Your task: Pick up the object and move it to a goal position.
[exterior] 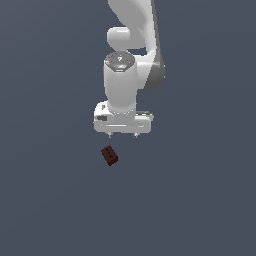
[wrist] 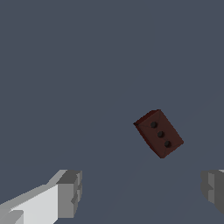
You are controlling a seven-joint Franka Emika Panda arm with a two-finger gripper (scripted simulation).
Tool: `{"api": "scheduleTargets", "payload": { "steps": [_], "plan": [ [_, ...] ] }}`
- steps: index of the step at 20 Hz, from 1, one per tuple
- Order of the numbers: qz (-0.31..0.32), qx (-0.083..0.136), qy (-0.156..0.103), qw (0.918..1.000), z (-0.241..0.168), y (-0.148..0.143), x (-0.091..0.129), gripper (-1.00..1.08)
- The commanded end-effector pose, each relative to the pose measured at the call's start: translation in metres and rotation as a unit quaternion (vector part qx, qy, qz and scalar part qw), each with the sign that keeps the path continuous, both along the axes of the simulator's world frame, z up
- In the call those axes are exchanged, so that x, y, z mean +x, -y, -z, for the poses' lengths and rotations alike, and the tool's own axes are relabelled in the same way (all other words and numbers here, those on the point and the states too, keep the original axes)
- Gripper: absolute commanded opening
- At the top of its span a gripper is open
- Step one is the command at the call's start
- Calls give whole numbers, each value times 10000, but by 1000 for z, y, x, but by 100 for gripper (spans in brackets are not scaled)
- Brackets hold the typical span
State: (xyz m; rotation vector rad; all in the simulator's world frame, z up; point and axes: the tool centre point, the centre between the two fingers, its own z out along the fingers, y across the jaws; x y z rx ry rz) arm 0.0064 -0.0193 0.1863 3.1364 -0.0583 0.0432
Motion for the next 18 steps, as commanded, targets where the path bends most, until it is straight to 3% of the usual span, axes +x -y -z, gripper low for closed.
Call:
{"api": "scheduleTargets", "payload": {
  "steps": [1,18],
  "plan": [
    [0,0,0,10000,0,0,0,100],
    [-231,-78,164,9996,-14,5,6,100]
  ]
}}
